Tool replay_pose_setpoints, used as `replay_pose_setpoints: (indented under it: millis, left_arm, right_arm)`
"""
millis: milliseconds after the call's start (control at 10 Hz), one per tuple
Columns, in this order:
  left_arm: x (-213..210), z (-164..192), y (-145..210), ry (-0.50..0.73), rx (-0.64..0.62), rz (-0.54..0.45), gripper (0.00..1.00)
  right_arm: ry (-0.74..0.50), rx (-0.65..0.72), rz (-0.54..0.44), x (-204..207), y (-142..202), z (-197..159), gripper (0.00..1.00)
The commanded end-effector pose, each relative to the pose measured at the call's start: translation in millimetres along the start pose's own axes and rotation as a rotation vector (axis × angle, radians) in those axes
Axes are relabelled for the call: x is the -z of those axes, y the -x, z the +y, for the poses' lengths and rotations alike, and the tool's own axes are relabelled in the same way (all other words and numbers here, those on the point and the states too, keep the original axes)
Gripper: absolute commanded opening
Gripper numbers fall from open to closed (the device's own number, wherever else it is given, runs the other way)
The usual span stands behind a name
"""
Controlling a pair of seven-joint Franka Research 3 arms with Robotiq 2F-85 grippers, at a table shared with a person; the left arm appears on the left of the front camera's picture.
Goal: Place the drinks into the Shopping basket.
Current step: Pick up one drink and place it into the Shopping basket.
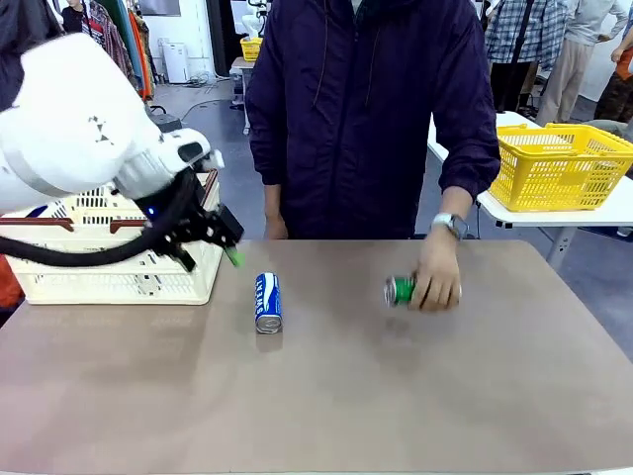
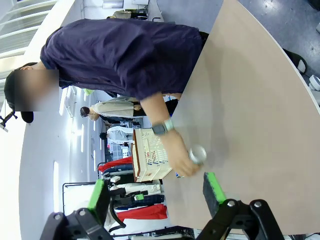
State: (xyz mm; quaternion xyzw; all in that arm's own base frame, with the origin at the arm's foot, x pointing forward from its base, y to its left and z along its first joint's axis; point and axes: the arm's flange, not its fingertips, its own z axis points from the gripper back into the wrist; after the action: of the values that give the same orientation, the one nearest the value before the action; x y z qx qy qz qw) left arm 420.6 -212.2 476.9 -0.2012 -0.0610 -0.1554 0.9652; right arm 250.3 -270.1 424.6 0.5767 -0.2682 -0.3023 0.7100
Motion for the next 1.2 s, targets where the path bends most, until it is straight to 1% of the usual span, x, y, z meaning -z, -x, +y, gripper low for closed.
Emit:
replay_pose_setpoints:
  millis: [0,100,200,300,400,500,600,700,800,900,1000,1100]
  left_arm:
    - [-18,2,-3,-0.082,-0.053,-0.075,1.0]
    - [-18,2,-3,-0.082,-0.053,-0.075,1.0]
    - [-1,4,-1,0.009,0.004,0.005,1.0]
    - [21,-34,2,-0.144,0.128,0.037,1.0]
    - [47,-68,-10,-0.267,0.167,0.037,1.0]
    - [64,-86,-27,-0.286,0.192,0.047,1.0]
    - [50,-76,-32,-0.249,0.183,0.06,1.0]
    - [14,-45,-24,-0.209,0.108,0.047,1.0]
    - [-26,-7,-4,-0.203,-0.004,-0.02,1.0]
    - [-60,28,26,-0.193,-0.089,-0.067,1.0]
    - [-81,60,57,-0.211,-0.173,-0.086,1.0]
    - [-91,80,75,-0.206,-0.189,-0.081,1.0]
  right_arm:
    - [0.001,-0.014,0.008,-2,1,1,1.0]
    - [0.001,-0.014,0.008,-2,1,1,1.0]
    - [0.001,-0.014,0.008,-2,1,1,1.0]
    - [0.001,-0.014,0.008,-2,1,1,1.0]
    - [0.001,-0.014,0.008,-2,1,1,1.0]
    - [0.001,-0.014,0.008,-2,1,1,1.0]
    - [0.001,-0.014,0.008,-2,1,1,1.0]
    - [0.001,-0.014,0.008,-2,1,1,1.0]
    - [0.001,-0.014,0.008,-2,1,1,1.0]
    - [0.001,-0.014,0.008,-2,1,1,1.0]
    - [0.001,-0.014,0.008,-2,1,1,1.0]
    - [0.001,-0.014,0.008,-2,1,1,1.0]
